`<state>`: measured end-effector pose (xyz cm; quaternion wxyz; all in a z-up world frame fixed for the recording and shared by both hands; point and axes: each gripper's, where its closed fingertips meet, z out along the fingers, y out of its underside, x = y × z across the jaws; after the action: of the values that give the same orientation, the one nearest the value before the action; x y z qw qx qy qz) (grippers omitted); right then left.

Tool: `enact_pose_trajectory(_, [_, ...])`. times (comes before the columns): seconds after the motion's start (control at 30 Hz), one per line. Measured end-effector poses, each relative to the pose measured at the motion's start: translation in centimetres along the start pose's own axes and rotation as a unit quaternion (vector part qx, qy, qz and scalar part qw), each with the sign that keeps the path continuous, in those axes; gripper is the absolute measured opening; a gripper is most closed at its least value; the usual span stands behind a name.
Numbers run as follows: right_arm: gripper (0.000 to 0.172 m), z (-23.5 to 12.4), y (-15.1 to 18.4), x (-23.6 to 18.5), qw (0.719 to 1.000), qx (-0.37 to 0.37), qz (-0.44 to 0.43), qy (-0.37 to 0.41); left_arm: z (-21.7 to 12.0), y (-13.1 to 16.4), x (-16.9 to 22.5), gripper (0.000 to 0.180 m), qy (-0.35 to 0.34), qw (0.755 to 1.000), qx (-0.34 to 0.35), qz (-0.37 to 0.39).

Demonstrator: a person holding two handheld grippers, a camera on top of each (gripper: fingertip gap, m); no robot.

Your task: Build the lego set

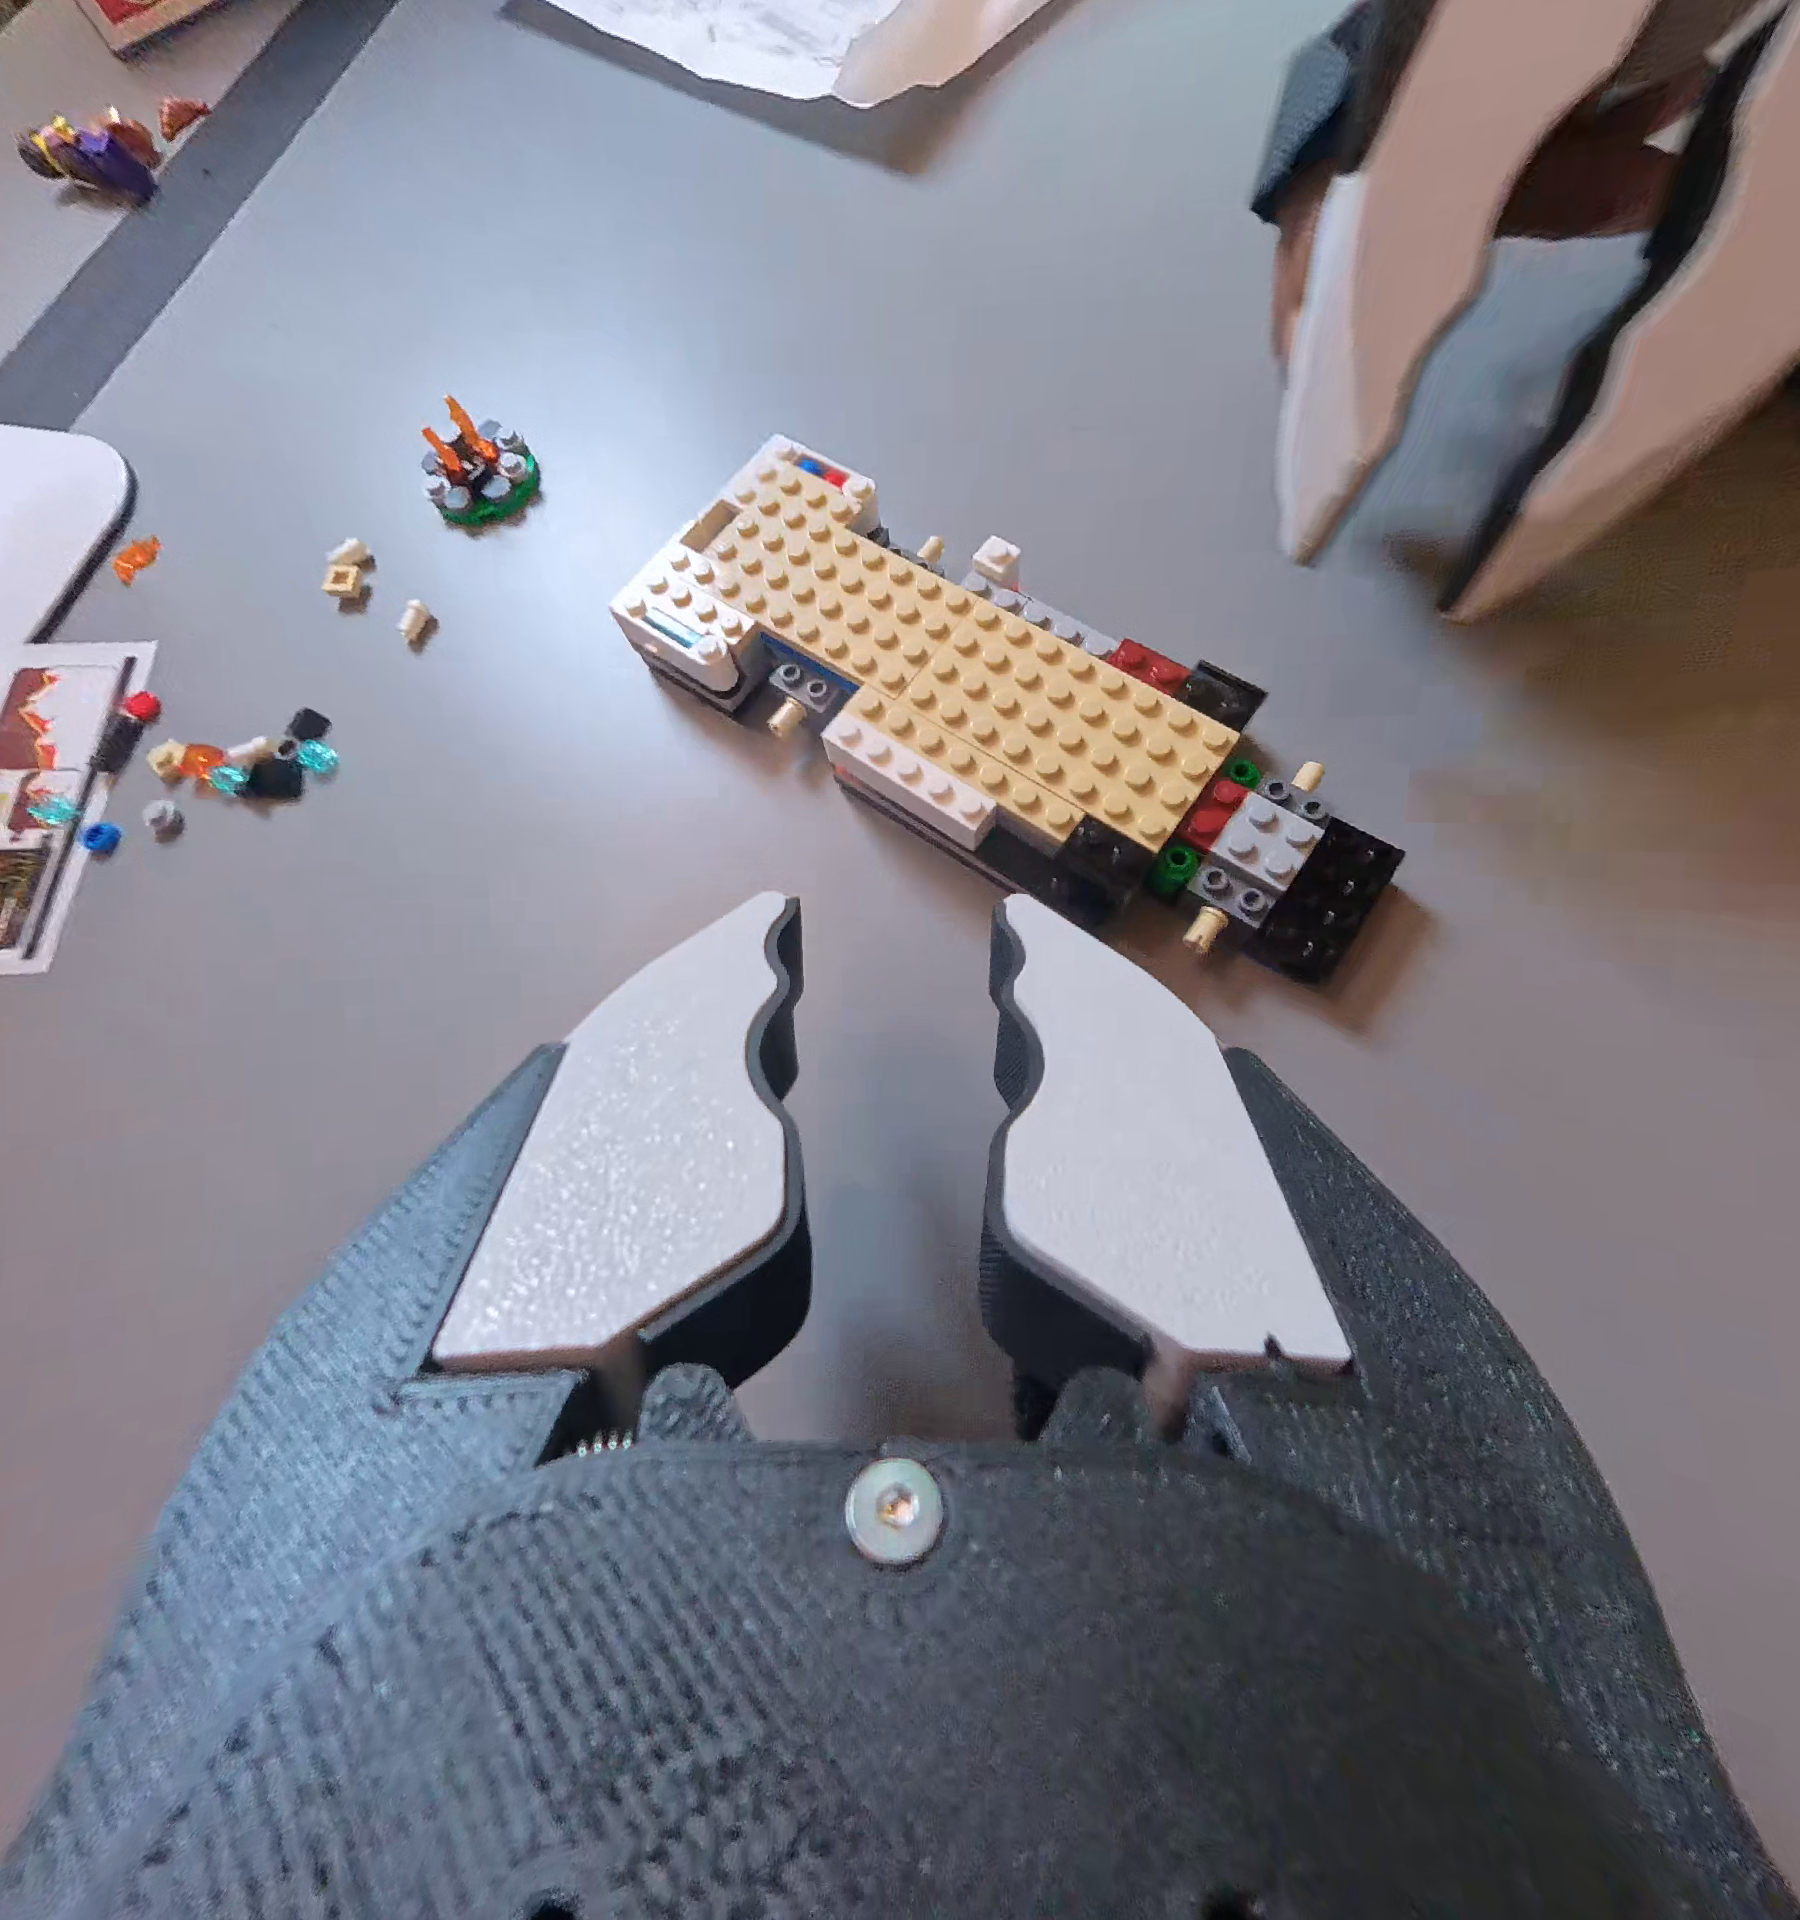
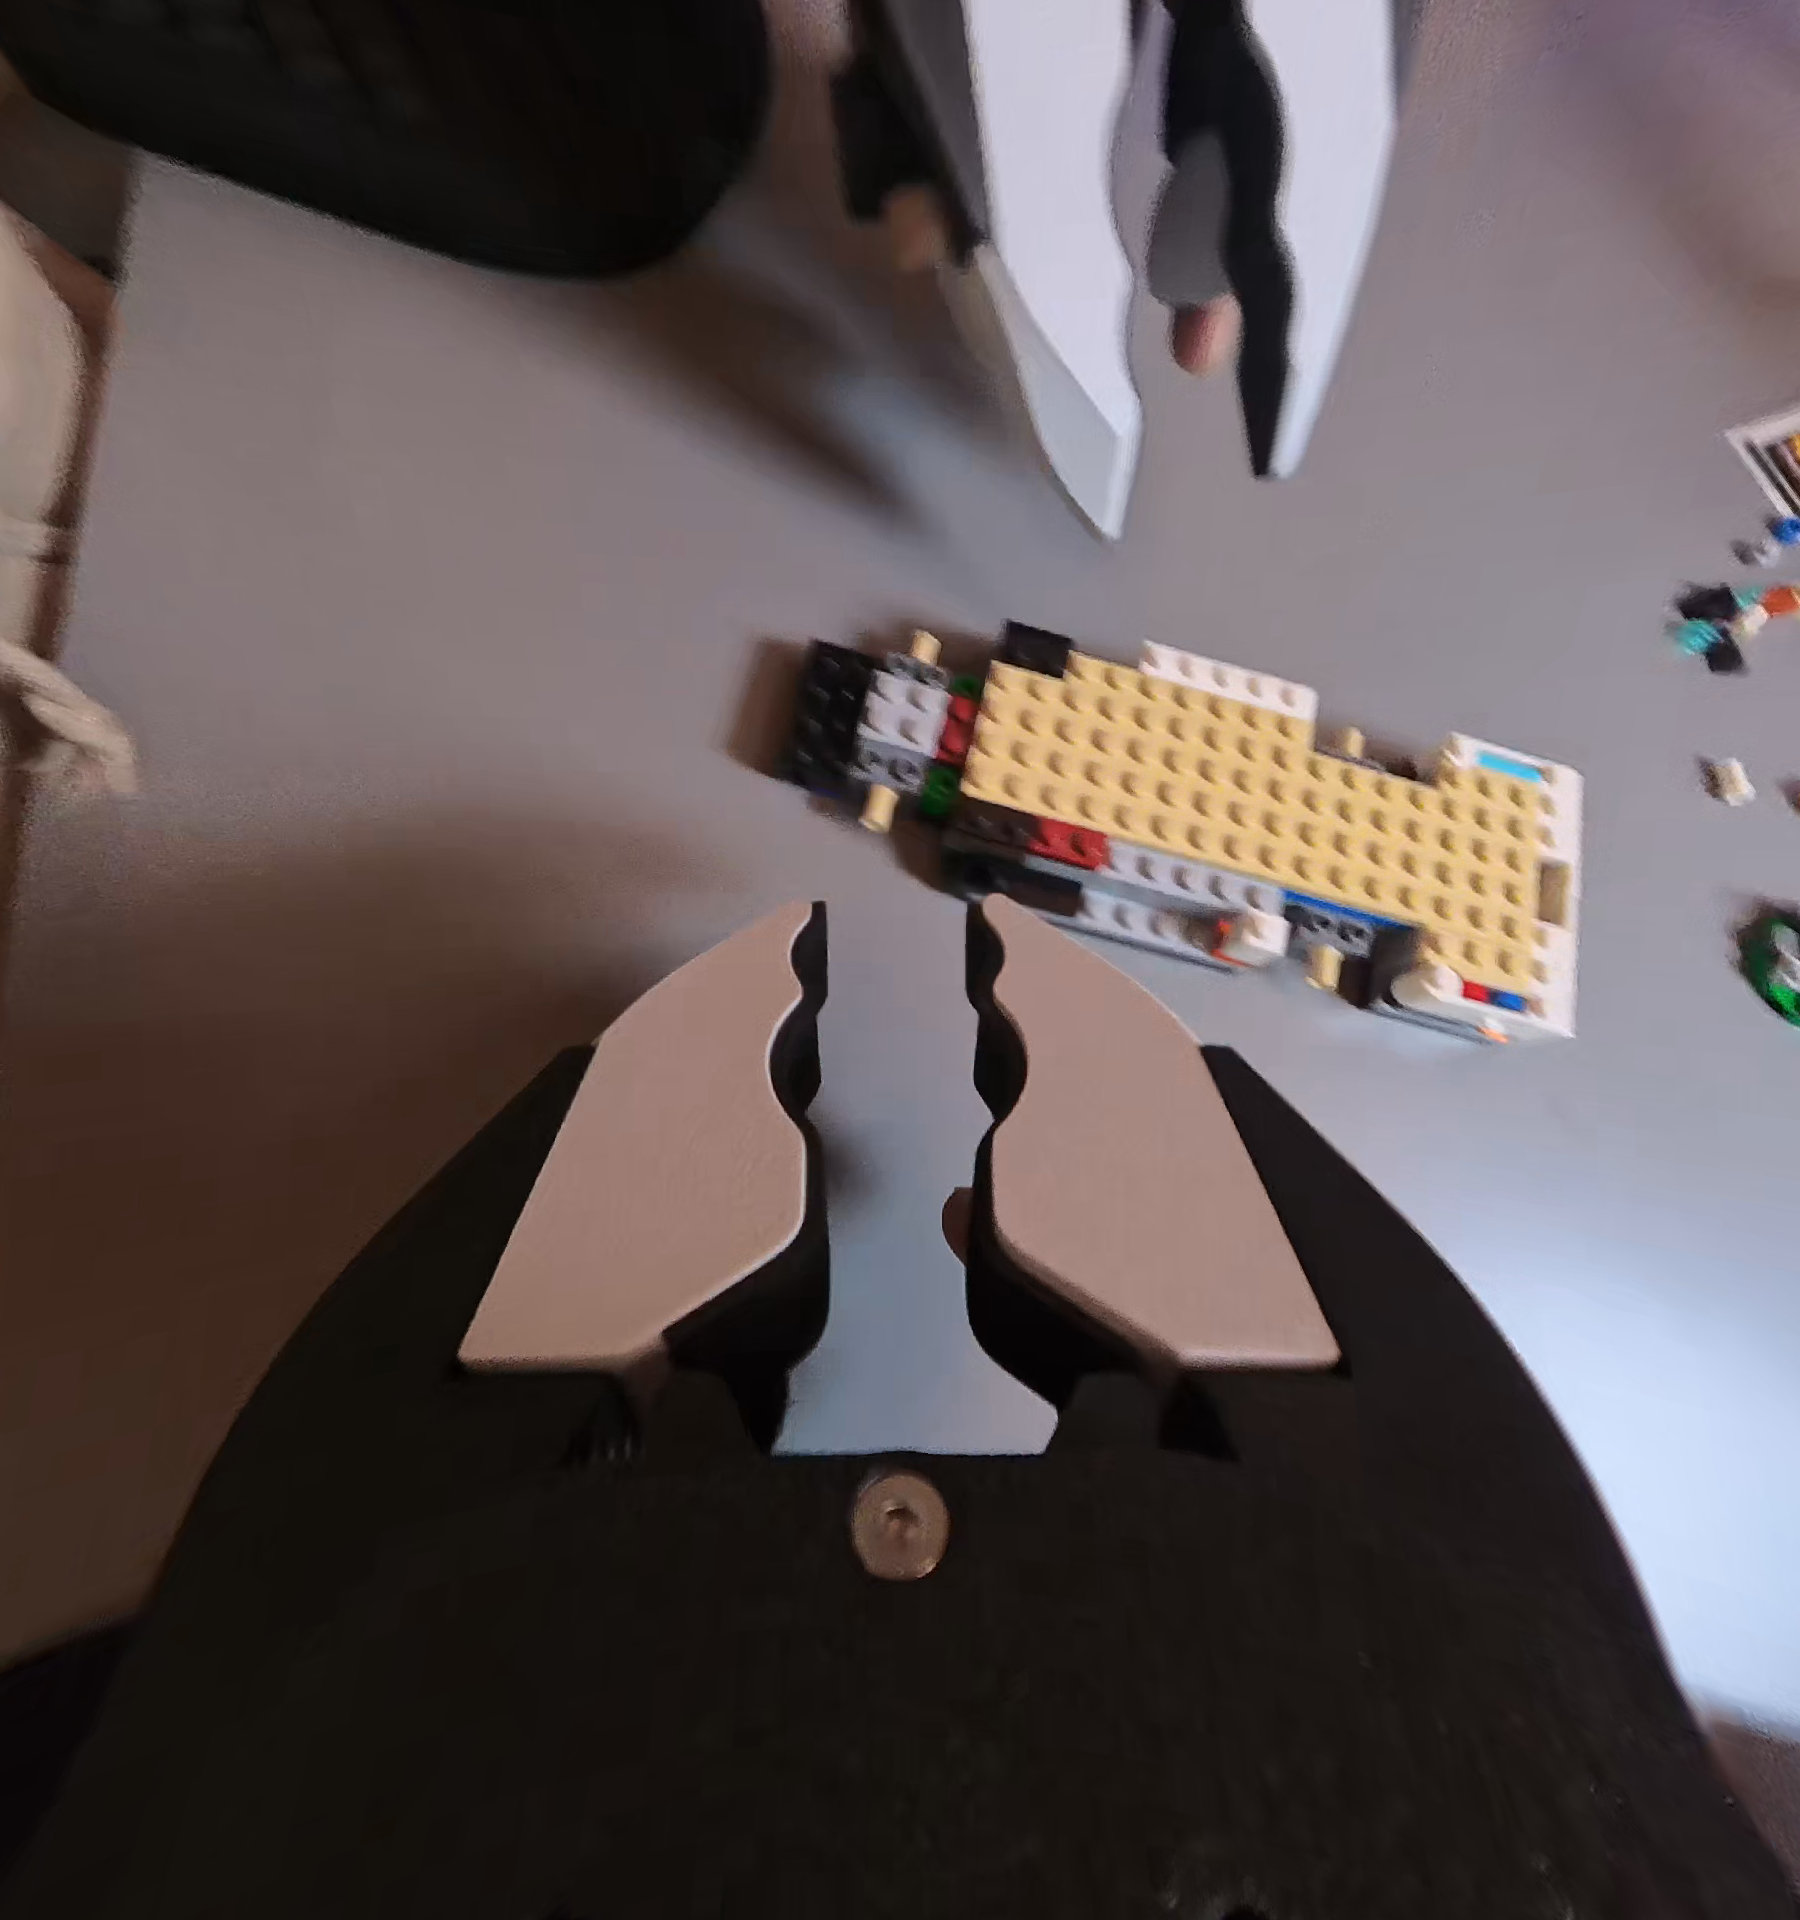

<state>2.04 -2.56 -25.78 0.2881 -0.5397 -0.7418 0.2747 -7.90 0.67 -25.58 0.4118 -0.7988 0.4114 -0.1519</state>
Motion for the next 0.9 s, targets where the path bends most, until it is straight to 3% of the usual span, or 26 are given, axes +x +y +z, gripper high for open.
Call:
enact_pose_trajectory(0.2, [0.031, 0.6, 1.3, 3.6, 0.999, -0.037, -0.033, 0.012, -0.2, 0.7, 1.9, 0.037, 0.047, 0.999, -0.002, -0.008])
enact_pose_trajectory(0.33, [0.064, 0.7, 0.4, 5.9, 0.981, -0.093, -0.17, -0.003, -0.8, 0.4, 2.5, 0.039, 0.04, 0.999, 0.014, 0.001])
enact_pose_trajectory(0.5, [0.081, 2.7, -1.0, 7.3, 0.908, -0.201, -0.356, -0.098, -1.7, 0.8, 1.3, 0.037, 0.009, 0.999, 0.036, -0.008])
enact_pose_trajectory(0.67, [0.077, 4.6, 0.4, 6.7, 0.825, -0.291, -0.439, -0.205, -2.2, 1.4, -0.7, 0.035, -0.007, 0.997, 0.055, -0.045])
enact_pose_trajectory(0.73, [0.072, 4.9, 0.3, 6.8, 0.833, -0.293, -0.418, -0.213, -2.4, 1.3, -0.9, 0.035, -0.004, 0.996, 0.066, -0.054])
enact_pose_trajectory(0.9, [0.071, 4.5, 0.8, 7.2, 0.9, -0.303, -0.269, -0.158, -2.8, 0.9, -1.3, 0.034, -0.013, 0.994, 0.086, -0.06])
